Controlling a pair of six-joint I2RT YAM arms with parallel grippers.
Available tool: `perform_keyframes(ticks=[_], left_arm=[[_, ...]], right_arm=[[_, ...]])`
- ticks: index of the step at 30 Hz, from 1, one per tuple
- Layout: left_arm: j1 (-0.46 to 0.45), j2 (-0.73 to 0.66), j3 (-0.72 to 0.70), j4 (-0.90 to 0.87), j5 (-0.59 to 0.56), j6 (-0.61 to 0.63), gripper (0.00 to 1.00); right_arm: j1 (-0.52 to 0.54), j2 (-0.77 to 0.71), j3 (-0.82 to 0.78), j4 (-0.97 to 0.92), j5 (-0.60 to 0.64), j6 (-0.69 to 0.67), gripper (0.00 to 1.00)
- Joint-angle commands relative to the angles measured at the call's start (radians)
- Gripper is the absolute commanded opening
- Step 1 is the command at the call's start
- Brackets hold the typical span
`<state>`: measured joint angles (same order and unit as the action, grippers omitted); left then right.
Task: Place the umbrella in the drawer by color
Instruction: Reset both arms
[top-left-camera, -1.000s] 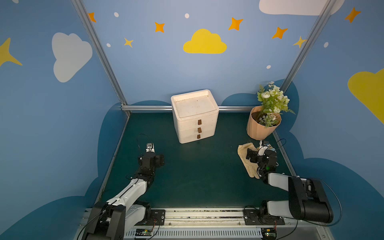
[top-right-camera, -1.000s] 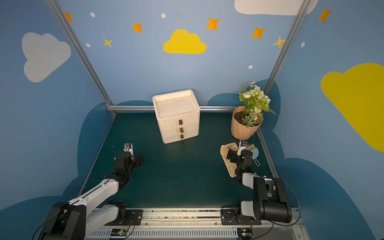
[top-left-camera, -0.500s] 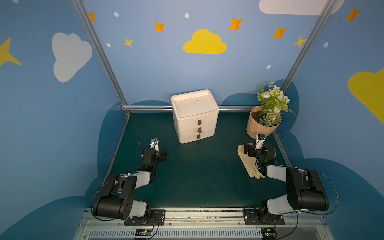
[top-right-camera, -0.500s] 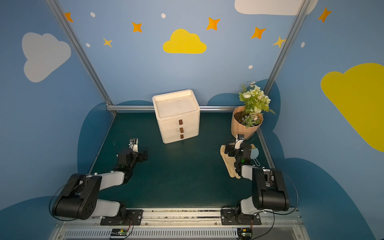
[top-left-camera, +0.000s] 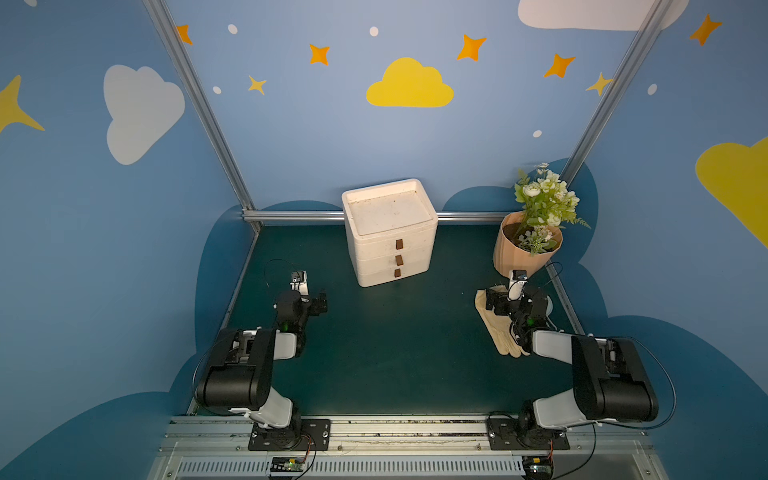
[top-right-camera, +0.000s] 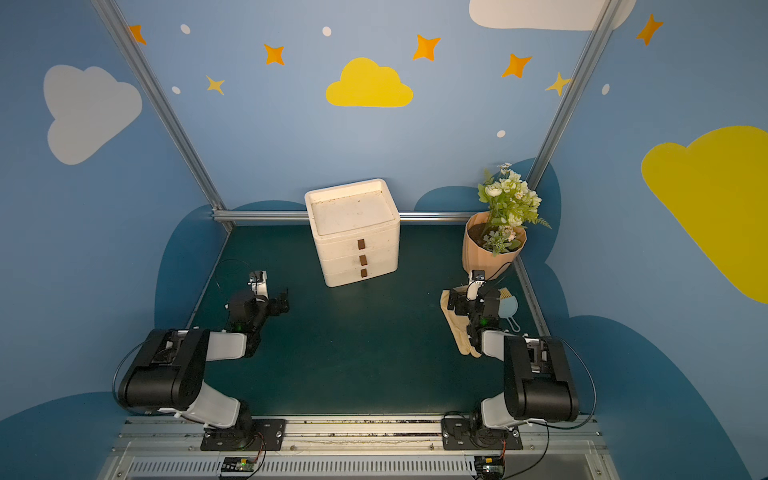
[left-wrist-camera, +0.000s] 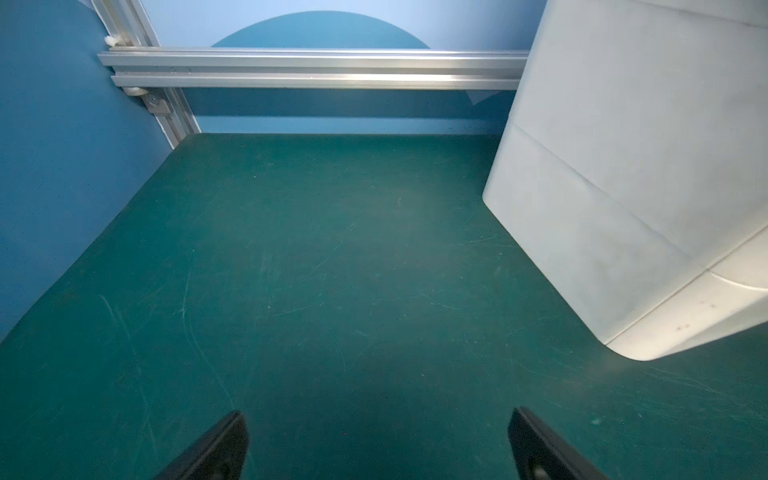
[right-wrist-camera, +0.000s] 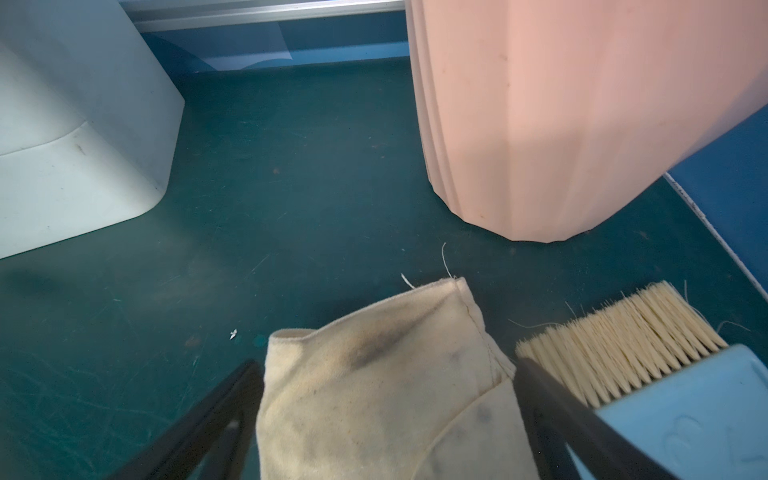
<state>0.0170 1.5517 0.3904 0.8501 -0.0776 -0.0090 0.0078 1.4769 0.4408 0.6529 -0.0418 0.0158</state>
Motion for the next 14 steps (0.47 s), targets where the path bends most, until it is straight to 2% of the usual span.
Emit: perform_keyframes(ticks=[1,14], left_arm=[[-0.001,-0.014,0.005,-0.031,0.031,-0.009,1.00],[0.000,-0.014,0.008,-0.038,0.032,-0.008,1.00]], right_arm=[[0.008,-0.003,0.014,-0.026,0.020,-0.016,0.98],[0.008,-0.004,0.014,-0.026,0.020,-0.015,0.98]])
